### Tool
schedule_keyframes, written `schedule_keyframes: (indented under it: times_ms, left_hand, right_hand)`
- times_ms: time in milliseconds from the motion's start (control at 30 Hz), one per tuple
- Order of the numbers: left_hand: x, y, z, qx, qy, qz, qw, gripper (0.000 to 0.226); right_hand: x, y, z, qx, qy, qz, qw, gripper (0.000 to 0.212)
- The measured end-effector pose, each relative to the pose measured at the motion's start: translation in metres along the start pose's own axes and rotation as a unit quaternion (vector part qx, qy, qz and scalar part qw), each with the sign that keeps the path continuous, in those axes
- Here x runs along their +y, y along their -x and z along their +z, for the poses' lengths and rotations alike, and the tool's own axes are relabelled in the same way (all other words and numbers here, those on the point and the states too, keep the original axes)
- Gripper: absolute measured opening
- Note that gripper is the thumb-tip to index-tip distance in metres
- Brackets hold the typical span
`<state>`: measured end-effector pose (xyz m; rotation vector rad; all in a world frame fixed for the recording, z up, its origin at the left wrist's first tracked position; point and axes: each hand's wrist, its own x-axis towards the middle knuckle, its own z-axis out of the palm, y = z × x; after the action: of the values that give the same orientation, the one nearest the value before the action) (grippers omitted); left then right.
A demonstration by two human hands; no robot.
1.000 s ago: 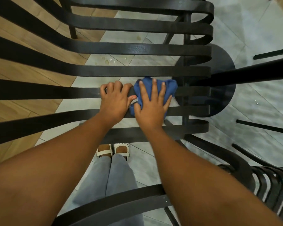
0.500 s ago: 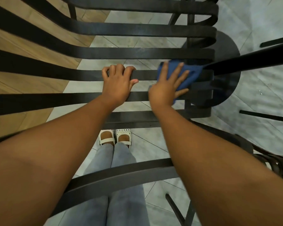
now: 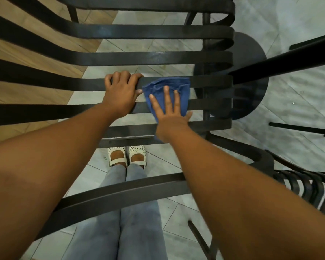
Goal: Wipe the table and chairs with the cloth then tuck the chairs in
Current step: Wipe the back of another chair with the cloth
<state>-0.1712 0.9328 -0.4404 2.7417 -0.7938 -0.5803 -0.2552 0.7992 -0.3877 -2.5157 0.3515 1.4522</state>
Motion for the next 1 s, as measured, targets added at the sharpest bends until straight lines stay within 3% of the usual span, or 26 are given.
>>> schedule_keyframes:
  times_ms: [200, 333, 433, 567, 700, 833, 933, 1000]
  left_hand:
    - [0.001, 0.0, -0.002, 0.007, 0.014, 0.001, 1.0, 0.044]
    - [0.003, -0.001, -0.005, -0.016, 0.026, -0.014, 0.999, 0.044]
    - [0.003, -0.001, -0.013, -0.045, 0.093, -0.018, 0.994, 0.049]
    - [-0.006, 0.02, -0.035, 0.007, 0.287, -0.056, 0.956, 0.066]
    - [-0.025, 0.064, -0.044, 0.032, 0.221, -0.101, 0.969, 0.059]
    - [-0.042, 0.079, -0.051, 0.065, 0.228, -0.095, 0.967, 0.061]
    - [-0.036, 0.083, -0.048, 0.075, 0.223, -0.073, 0.969, 0.058]
    - [-0.026, 0.089, -0.036, 0.03, 0.21, -0.037, 0.976, 0.067]
  right_hand:
    - [0.081, 0.011, -0.018, 0.037, -0.018, 0.147, 0.988, 0.12]
    - [0.057, 0.005, -0.012, 0.14, -0.063, 0.253, 0.955, 0.095]
    - [0.018, -0.002, -0.011, 0.117, -0.106, 0.274, 0.949, 0.094]
    - [-0.042, 0.001, -0.003, 0.057, -0.117, 0.174, 0.976, 0.113]
    - [-0.112, 0.011, 0.004, -0.035, -0.119, -0.002, 0.992, 0.113]
    - [-0.134, 0.02, -0.005, -0.08, -0.108, -0.168, 0.977, 0.098]
    - [-0.104, 0.016, -0.019, -0.044, -0.195, -0.203, 0.958, 0.069]
    - [-0.073, 0.011, -0.027, 0.066, -0.274, -0.175, 0.943, 0.047]
